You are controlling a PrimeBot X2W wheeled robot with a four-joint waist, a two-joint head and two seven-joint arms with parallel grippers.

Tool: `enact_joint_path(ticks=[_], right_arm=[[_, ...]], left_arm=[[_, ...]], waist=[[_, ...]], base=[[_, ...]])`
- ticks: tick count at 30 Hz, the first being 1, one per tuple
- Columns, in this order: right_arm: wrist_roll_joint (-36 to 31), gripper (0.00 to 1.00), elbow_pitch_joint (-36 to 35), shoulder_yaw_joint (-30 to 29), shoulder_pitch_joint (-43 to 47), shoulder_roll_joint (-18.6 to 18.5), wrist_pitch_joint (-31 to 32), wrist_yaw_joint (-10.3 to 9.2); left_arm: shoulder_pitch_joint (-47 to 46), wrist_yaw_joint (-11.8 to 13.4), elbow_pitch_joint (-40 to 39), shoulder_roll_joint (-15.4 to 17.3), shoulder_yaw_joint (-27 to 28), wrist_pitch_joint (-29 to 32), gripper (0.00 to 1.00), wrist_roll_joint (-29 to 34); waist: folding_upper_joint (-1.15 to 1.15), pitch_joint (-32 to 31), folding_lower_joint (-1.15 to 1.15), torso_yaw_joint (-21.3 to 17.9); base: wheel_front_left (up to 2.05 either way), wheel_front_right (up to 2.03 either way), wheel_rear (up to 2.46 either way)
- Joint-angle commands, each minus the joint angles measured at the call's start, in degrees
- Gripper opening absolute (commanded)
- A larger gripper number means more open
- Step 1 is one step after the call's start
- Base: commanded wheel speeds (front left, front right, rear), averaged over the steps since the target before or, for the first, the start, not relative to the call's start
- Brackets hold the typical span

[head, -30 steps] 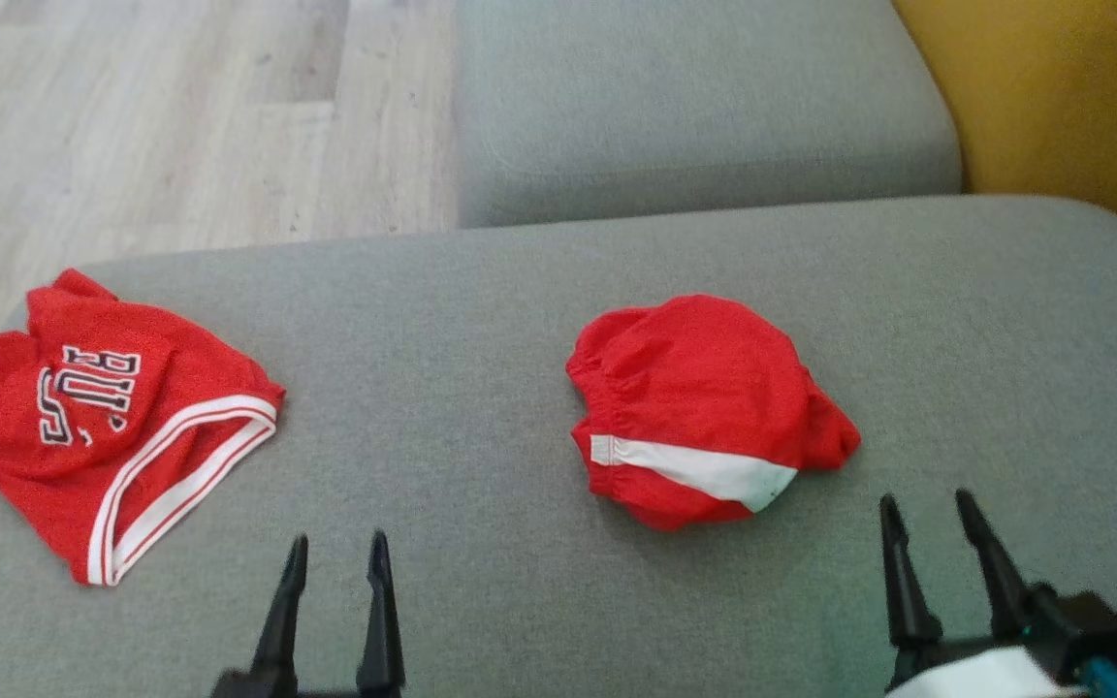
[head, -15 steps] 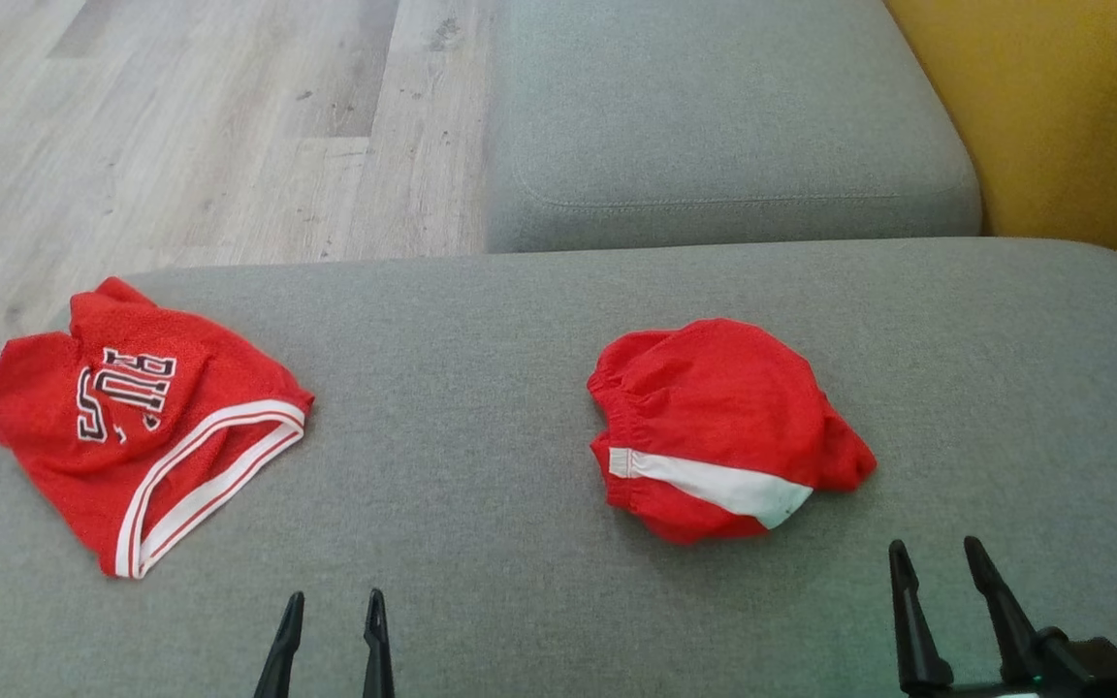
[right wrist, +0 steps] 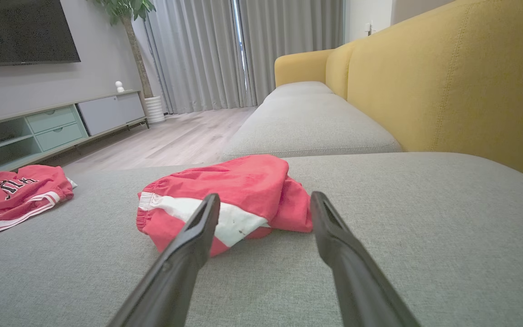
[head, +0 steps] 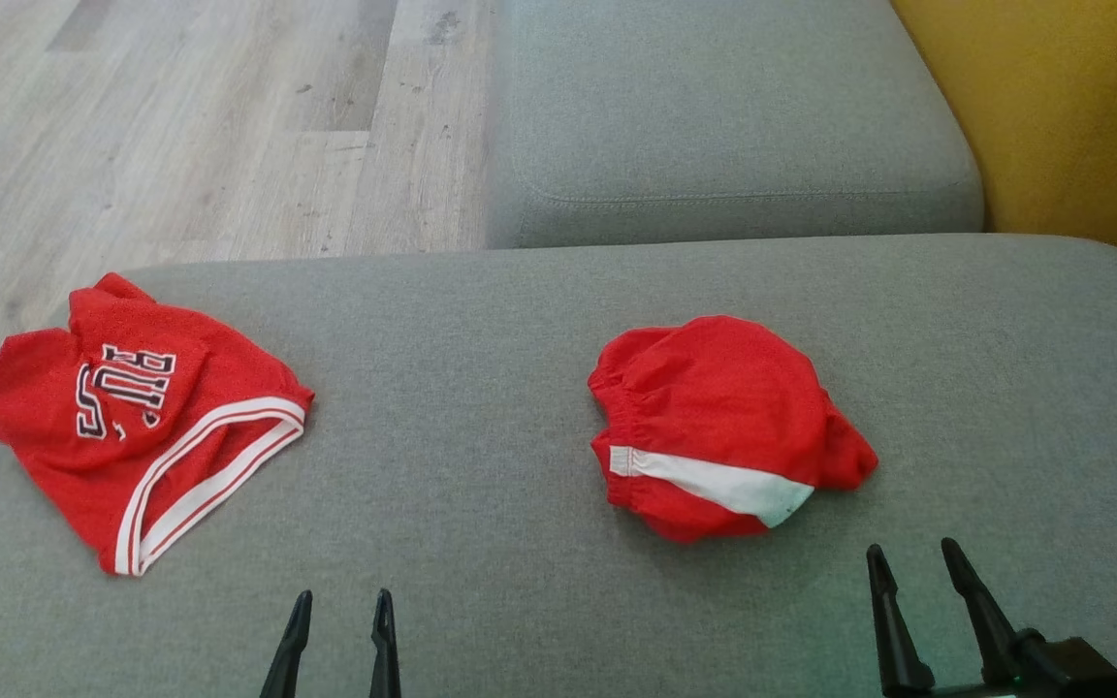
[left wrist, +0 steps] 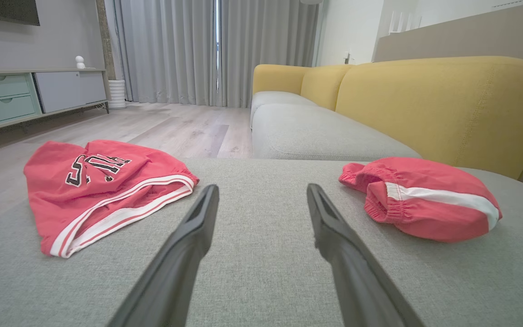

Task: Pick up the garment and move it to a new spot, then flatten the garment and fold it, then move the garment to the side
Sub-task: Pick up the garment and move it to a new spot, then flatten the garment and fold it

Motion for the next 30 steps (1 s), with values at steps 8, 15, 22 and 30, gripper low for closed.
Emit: enact_joint_path(ticks=[8,15,22,30], right_arm=[[-0.4,1.0,-1.5,1.8,-2.2,-0.4,-0.4,0.43],[-0.6,1.0,-1.7,2.5,-2.7,-0.4,-0.4,0.43],[-1.7,1.0,-1.9,3.2,-4.0,-0.4,-0.4,0.43],[-2.6,1.0,-1.9,4.1,-6.1,-1.2,-0.4,0.43]], left_arm=[[-3.2,0.1,-0.9,-0.5,1.1,-0.5,1.0,0.5],[-4.7,-0.9,0.7,-0.5,-0.1,-0.5,1.0,-0.2],[-13.7,-5.2,8.1,-0.5,-6.2,-0.5,1.0,-2.5],[-28.6,-8.9,19.2,-0.5,-14.3,3.5,1.0,-8.5]], waist=[[0.0,0.2,0.0,0.0],[0.0,1.7,0.0,-1.3],[0.0,5.7,0.0,-3.3],[0.0,10.8,0.0,-5.6]], base=[[0.0,0.0,0.0],[0.0,0.0,0.0],[0.0,0.0,0.0],[0.0,0.0,0.0]])
